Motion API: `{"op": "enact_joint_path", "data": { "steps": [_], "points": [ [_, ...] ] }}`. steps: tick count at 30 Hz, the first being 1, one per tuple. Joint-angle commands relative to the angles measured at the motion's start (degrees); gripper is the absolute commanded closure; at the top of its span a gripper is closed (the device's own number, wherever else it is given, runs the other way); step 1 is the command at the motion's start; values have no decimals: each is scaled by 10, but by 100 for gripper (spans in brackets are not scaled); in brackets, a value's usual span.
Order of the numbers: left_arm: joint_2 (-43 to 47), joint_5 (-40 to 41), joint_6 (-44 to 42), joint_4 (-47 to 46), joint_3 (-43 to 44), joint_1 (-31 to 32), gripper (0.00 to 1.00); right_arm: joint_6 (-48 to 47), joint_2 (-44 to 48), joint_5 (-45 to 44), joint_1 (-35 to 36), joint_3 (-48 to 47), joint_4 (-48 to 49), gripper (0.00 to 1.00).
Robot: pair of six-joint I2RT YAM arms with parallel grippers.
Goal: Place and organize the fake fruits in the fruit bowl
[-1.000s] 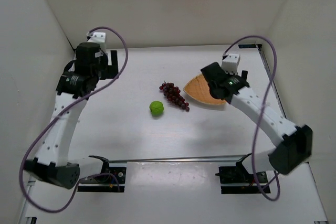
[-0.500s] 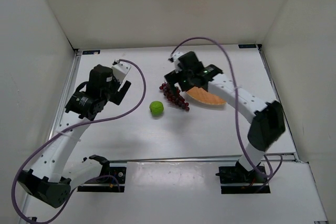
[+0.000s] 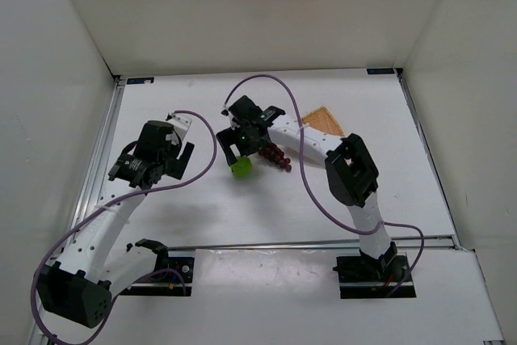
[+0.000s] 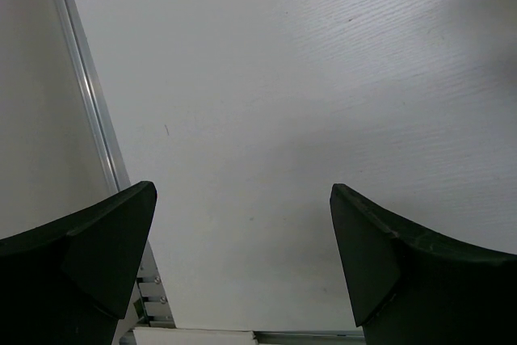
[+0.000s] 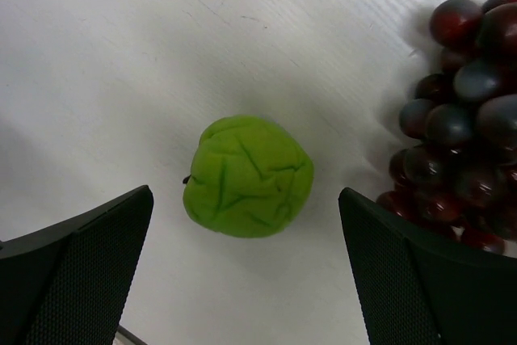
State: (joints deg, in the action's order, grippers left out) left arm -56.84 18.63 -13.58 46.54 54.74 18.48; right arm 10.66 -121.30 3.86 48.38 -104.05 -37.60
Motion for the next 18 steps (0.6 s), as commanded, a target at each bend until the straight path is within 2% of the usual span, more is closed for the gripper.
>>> {"op": "enact_joint_path", "data": {
  "steps": [1, 6, 7, 9, 10, 13, 16, 18],
  "points": [
    [11, -12, 11, -8, 2, -4, 1, 47, -27, -13, 6, -25, -14, 0],
    [11, -12, 11, -8, 12, -4, 1, 56, -54, -9, 18, -37, -14, 2],
    [6, -12, 11, -8, 12, -4, 1, 56, -61, -19, 23, -37, -14, 12],
    [6, -12, 11, -3, 12, -9, 1, 56, -61, -30, 29, -43, -14, 25],
    [6, -12, 11, -3, 12, -9, 1, 56, -61, -36, 29, -43, -14, 37],
    [1, -12, 6, -3, 12, -9, 1, 56, -34, -44, 29, -34, -26, 60],
    [-5, -28, -20, 8, 19, -9, 1, 62, 30, -60, 24, -6, -26, 68],
    [-21, -28, -31, 14, 24, -3, 1, 89, 73, -75, 16, 37, -26, 68]
  ]
}}
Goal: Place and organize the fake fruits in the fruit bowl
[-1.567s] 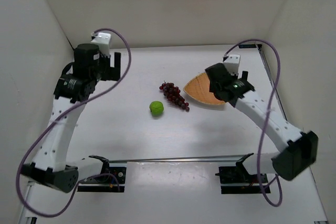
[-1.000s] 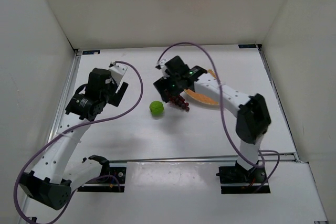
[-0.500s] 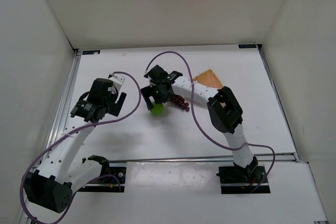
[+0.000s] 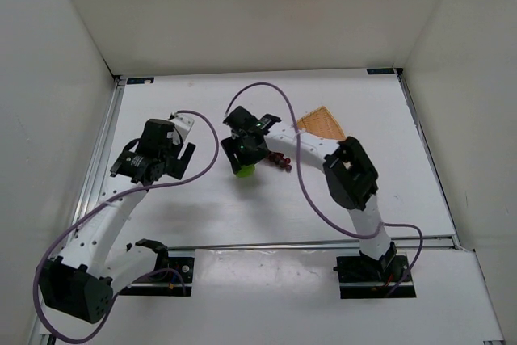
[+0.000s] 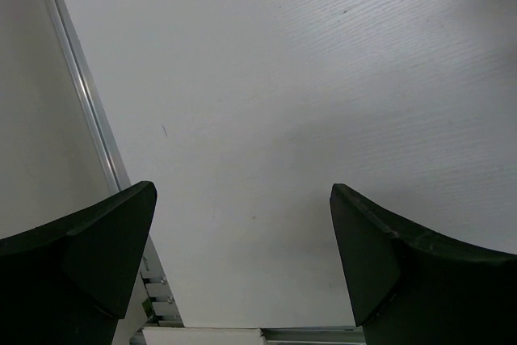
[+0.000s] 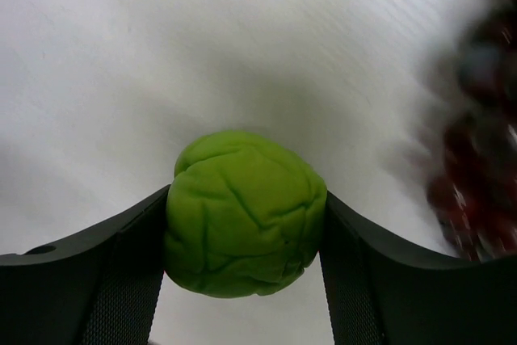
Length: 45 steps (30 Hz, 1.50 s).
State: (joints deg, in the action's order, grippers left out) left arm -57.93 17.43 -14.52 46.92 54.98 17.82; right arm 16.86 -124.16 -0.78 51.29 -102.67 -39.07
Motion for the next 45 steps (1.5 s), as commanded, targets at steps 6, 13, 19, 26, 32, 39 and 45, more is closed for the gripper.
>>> {"op": "enact_joint_path", "data": {
  "steps": [6, 13, 19, 26, 32, 39, 45],
  "points": [
    [-71, -44, -78, 18, 68, 52, 1, 104, 252, -137, -119, 144, -6, 68],
    [-251, -51, -148, -5, 232, 157, 1, 144, 198, -101, -262, 155, -11, 59],
    [-397, -43, -244, -29, 343, 237, 1, 129, 117, -57, -320, 73, -65, 14],
    [-448, -53, -437, -85, 295, 317, 1, 78, 181, -44, -359, 104, -65, 0],
    [-500, -99, -549, -106, 300, 324, 1, 65, 297, -28, -408, 196, -52, 0],
    [-610, -99, -582, -111, 388, 299, 1, 65, 344, -5, -464, 218, -64, 0],
    [-656, -117, -598, -111, 398, 281, 1, 47, 364, -12, -482, 223, -69, 0]
  ]
}}
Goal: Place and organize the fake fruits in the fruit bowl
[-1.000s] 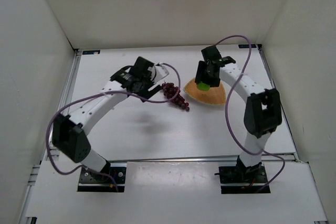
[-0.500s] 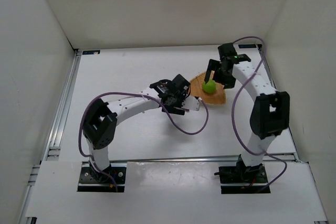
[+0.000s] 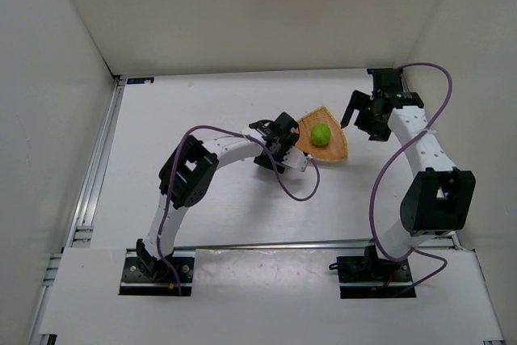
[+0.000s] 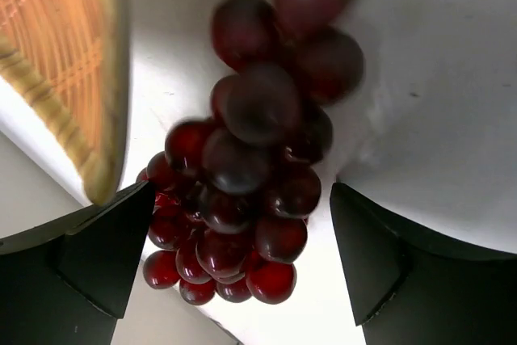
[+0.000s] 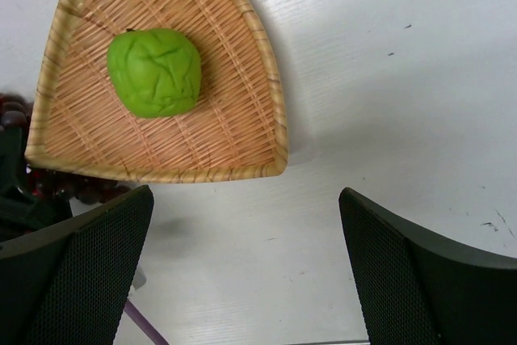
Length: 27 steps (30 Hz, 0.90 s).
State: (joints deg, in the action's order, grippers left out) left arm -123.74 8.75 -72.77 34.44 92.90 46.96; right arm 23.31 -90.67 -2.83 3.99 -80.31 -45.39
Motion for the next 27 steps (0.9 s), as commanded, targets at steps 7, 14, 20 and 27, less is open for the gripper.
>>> {"op": "enact_joint_path", "data": {
  "steps": [7, 14, 20, 27],
  "points": [
    [-4, -62, 56, 13, 12, -22, 42, -18, 41, -2, -21, 5, -6, 0],
    [1, -56, 133, 19, 7, -22, 90, -18, 46, -2, -21, 16, -6, 0],
    [53, -7, 184, 35, -27, -40, 90, -18, 63, 3, -21, 26, -1, 0],
    [78, -32, 256, 185, 89, -71, 90, -7, 80, 14, -21, 42, 10, 0]
  ]
}}
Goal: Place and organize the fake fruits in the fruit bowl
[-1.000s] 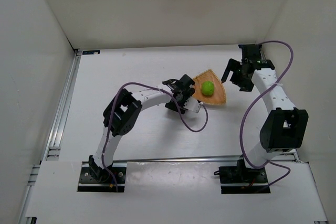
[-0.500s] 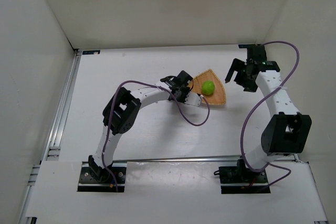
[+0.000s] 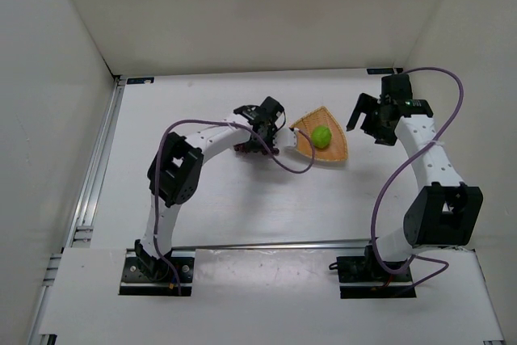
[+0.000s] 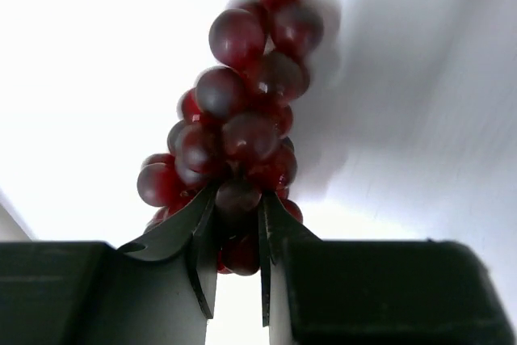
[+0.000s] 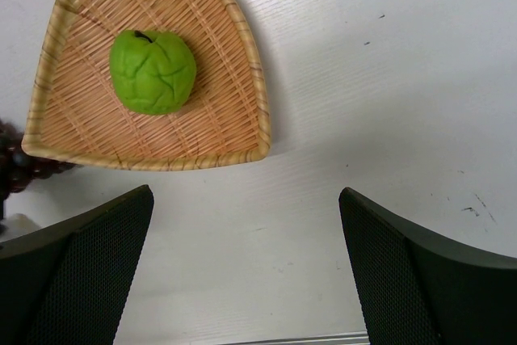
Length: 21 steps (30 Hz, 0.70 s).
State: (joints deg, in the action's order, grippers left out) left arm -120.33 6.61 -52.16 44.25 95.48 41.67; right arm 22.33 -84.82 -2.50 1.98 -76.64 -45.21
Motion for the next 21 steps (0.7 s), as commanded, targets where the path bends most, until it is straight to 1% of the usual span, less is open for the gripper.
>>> {"op": "enact_joint_path", "data": {
  "steps": [1, 2, 3, 7, 8, 11, 13, 14, 15, 17, 18, 20, 21],
  "points": [
    [38, -17, 57, 107, 82, -24, 90, 3, 21, 16, 0, 5, 13, 0],
    [38, -17, 64, 142, 116, -29, 90, 3, 21, 16, 0, 5, 14, 0],
    [38, -17, 64, 154, 129, -29, 90, 3, 21, 16, 0, 5, 14, 0],
    [43, -4, 69, 174, 181, -43, 90, 3, 26, 16, 0, 5, 14, 0],
    [43, -4, 74, 174, 208, -48, 90, 3, 26, 16, 0, 5, 14, 0],
    [43, 8, 87, 144, 255, -54, 90, 3, 26, 4, 0, 11, 14, 0],
    [43, -4, 111, 110, 283, -59, 90, 3, 26, -4, 0, 11, 14, 0],
    [43, -12, 122, 68, 283, -59, 90, 9, 26, -12, -6, 11, 14, 0],
    [43, -33, 150, 48, 297, -54, 89, 15, 26, -12, -6, 11, 14, 0],
    [11, -48, 168, 17, 314, -41, 83, 25, 26, -18, -11, 11, 14, 0],
    [-3, -49, 185, -12, 341, -25, 83, 35, 32, -18, -19, 11, 14, 0],
    [-42, -49, 205, -21, 395, -9, 83, 47, 32, -13, -27, 11, 20, 0],
    [-80, -56, 214, -21, 425, -2, 83, 47, 37, -13, -34, 4, 20, 0]
  ]
}}
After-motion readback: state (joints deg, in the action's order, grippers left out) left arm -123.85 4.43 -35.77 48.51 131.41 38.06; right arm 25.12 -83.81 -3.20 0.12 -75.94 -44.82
